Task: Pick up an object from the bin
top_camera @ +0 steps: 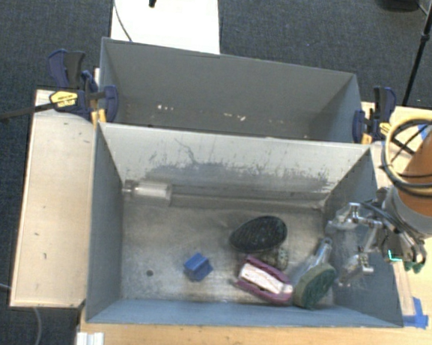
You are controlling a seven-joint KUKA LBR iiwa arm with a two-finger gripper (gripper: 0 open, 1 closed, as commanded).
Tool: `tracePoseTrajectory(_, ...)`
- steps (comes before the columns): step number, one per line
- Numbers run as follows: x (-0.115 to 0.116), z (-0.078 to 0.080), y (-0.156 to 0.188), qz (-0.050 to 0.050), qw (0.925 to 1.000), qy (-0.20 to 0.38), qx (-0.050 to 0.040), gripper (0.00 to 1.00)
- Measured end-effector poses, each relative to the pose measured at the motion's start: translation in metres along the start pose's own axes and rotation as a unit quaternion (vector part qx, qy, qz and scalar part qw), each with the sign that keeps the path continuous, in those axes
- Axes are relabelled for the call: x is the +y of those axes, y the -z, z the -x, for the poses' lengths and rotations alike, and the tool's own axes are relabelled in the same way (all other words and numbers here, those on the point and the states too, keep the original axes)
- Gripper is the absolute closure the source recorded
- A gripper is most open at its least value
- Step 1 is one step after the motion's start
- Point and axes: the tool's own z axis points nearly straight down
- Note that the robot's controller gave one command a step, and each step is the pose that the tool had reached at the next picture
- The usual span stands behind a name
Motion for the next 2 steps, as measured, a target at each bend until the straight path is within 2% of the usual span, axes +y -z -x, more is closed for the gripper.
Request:
tracePoseTrajectory(1, 0.0234, 0.0115, -0.1389, -0.002, 0.9890, 0.148, -0.0056, 0.00)
tracePoseTrajectory(2, 0.0231, 0.0082, -0.1382, -0.001, 0.9887, 0.150, 0.0013, 1.00)
